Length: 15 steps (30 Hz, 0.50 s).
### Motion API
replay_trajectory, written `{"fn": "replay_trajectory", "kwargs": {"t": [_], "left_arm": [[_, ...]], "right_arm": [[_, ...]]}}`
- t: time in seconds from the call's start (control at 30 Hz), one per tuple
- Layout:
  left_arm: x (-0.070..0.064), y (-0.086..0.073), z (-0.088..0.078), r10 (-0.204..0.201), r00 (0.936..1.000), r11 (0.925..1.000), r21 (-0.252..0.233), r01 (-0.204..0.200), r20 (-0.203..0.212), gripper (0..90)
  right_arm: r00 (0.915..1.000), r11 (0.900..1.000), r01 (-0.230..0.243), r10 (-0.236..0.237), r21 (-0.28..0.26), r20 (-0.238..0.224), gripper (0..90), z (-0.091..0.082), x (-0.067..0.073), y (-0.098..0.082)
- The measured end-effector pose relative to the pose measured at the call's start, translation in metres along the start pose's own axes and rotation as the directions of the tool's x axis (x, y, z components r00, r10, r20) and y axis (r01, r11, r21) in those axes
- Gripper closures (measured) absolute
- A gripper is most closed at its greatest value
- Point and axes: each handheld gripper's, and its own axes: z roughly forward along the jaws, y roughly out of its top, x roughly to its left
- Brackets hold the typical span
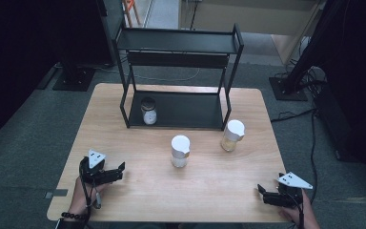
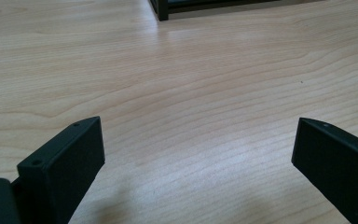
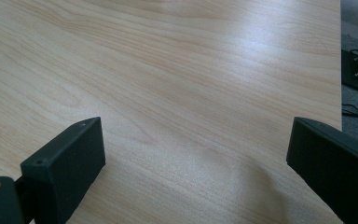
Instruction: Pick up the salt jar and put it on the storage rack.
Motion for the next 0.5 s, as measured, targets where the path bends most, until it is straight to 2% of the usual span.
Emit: {"fn": "replay_trajectory", "kwargs": {"t": [0.3,0.5], "left_arm": [[0.001,-0.0023,-0.0031,0.012,0.9999,0.9999,-0.001,-0.012,0.001,2.6],[0.0069,-0.007,-0.0094,0.008,1.0,1.0,-0.003,-0.008,-0.002,2.6]], "right_arm": [[1.0,1.0,-0.002,0.002,0.0,0.001,3.9,-0.0003,0.0001,-0.0001],[1.0,1.0,-0.002,0.002,0.001,0.0,3.9,-0.0001,0.0,-0.0001]]}}
